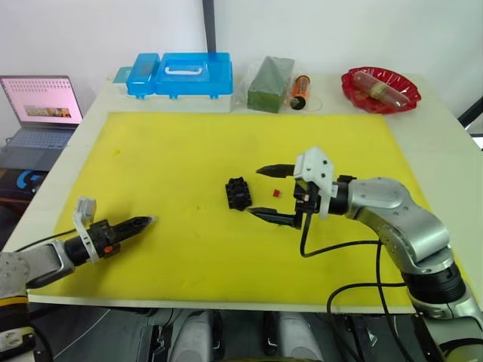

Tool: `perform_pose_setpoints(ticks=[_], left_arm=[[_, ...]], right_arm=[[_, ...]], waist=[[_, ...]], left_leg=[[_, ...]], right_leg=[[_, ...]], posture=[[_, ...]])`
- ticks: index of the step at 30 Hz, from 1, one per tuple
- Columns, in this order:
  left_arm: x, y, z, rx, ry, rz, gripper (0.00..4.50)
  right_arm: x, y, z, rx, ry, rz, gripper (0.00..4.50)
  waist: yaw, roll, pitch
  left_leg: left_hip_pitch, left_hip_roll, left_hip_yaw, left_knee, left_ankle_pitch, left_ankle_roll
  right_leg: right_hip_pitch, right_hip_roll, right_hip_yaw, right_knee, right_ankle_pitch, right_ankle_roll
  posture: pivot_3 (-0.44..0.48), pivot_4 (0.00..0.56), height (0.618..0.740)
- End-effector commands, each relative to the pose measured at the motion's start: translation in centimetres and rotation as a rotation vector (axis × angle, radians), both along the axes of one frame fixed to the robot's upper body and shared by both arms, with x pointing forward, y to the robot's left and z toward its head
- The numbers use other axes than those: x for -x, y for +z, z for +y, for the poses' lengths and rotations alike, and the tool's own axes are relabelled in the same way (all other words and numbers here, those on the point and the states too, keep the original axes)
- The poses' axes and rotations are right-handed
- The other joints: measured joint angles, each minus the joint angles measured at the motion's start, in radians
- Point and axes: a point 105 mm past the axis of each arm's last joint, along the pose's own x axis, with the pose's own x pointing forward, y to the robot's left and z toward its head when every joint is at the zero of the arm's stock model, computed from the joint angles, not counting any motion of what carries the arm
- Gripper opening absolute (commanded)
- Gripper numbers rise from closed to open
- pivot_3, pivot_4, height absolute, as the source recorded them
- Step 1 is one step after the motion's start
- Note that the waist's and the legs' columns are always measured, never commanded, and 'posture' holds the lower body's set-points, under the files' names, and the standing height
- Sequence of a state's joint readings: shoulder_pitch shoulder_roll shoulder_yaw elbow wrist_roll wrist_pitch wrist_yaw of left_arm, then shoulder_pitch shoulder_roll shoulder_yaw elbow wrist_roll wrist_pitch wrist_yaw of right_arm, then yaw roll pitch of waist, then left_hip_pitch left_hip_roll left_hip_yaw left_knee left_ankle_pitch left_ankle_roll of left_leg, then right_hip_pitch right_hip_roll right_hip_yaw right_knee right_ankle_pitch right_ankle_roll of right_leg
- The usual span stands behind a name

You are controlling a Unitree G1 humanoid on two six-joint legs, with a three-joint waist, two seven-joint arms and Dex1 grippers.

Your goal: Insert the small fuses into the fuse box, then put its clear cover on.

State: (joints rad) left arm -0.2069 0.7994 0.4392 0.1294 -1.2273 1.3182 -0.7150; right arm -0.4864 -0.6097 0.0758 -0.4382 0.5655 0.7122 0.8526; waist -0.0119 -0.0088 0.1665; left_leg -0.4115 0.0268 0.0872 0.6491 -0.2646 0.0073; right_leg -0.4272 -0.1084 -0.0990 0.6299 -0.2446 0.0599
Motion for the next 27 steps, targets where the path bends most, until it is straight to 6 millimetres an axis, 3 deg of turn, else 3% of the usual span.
perform_pose_setpoints(ticks=[1, 6, 9, 12, 15, 20, 22, 25, 27], left_arm=[[0.0, 5.5, -3.2, -0.087, -0.223, -0.322, 0.02], [-1.5, 8.0, -7.6, -0.27, -0.386, -0.649, 0.02], [-2.2, 8.5, -9.8, -0.37, -0.47, -0.833, 0.0], [-2.7, 7.8, -11.6, -0.479, -0.596, -1.052, 0.0], [-3.2, 7.9, -12.4, -0.475, -0.592, -1.149, 0.0], [-3.5, 8.4, -13.8, -0.468, -0.592, -1.301, 0.0], [-3.5, 8.4, -14.1, -0.471, -0.607, -1.33, 0.0], [-3.5, 8.2, -14.4, -0.48, -0.622, -1.366, 0.0], [-3.5, 8.1, -14.4, -0.479, -0.627, -1.377, 0.0]], right_arm=[[0.3, 3.1, -0.3, -0.091, 0.022, 0.013, 4.5], [0.2, 3.4, -0.9, -0.038, 0.028, 0.03, 4.5], [-0.1, 3.0, -1.1, -0.004, 0.019, 0.009, 3.95], [-0.5, 2.2, -0.7, 0.073, -0.005, -0.086, 2.99], [-0.5, 2.3, -0.4, 0.062, 0.004, -0.109, 2.99], [-0.3, 2.3, 0.0, 0.1, 0.008, -0.189, 1.88], [-0.1, 2.3, 0.2, 0.105, 0.022, -0.203, 1.88], [0.1, 2.2, 0.5, 0.112, 0.042, -0.221, 1.36], [0.1, 2.1, 0.6, 0.119, 0.045, -0.232, 0.74]], waist=[[0.005, -0.001, 0.001], [0.001, 0.0, 0.001], [0.001, -0.001, 0.001], [-0.001, 0.0, 0.001], [0.001, -0.001, 0.002], [0.004, -0.002, 0.002], [0.004, -0.002, 0.002], [0.004, -0.002, 0.002], [0.004, -0.002, 0.002]], left_leg=[[-0.001, 0.0, -0.001, 0.001, 0.0, -0.001], [0.0, -0.003, 0.002, -0.001, -0.003, 0.001], [-0.003, -0.002, 0.002, -0.001, -0.002, 0.004], [-0.004, -0.001, 0.005, -0.001, 0.0, 0.002], [-0.004, 0.003, 0.008, 0.001, 0.0, 0.003], [-0.004, 0.005, 0.006, 0.005, -0.001, 0.005], [-0.004, 0.006, 0.006, 0.008, -0.001, 0.005], [-0.004, 0.006, 0.005, 0.01, -0.001, 0.005], [-0.004, 0.006, 0.004, 0.011, -0.001, 0.005]], right_leg=[[-0.003, -0.001, -0.001, -0.001, 0.0, -0.001], [0.002, -0.004, -0.002, -0.006, 0.001, -0.002], [0.0, -0.003, -0.003, -0.006, 0.001, -0.001], [0.0, 0.0, -0.006, -0.007, 0.003, 0.003], [0.0, 0.008, -0.006, -0.007, 0.004, 0.005], [0.0, 0.011, -0.006, -0.003, 0.004, 0.005], [0.0, 0.011, -0.006, 0.0, 0.004, 0.005], [0.001, 0.011, -0.006, 0.0, 0.004, 0.006], [0.001, 0.011, -0.007, 0.001, 0.004, 0.006]], posture=[[0.0, 0.15, 0.74], [0.0, 0.15, 0.74], [0.0, 0.15, 0.74], [0.0, 0.15, 0.74], [0.0, 0.15, 0.74], [0.0, 0.15, 0.74], [0.0, 0.15, 0.74], [0.0, 0.15, 0.74], [0.0, 0.15, 0.74]])
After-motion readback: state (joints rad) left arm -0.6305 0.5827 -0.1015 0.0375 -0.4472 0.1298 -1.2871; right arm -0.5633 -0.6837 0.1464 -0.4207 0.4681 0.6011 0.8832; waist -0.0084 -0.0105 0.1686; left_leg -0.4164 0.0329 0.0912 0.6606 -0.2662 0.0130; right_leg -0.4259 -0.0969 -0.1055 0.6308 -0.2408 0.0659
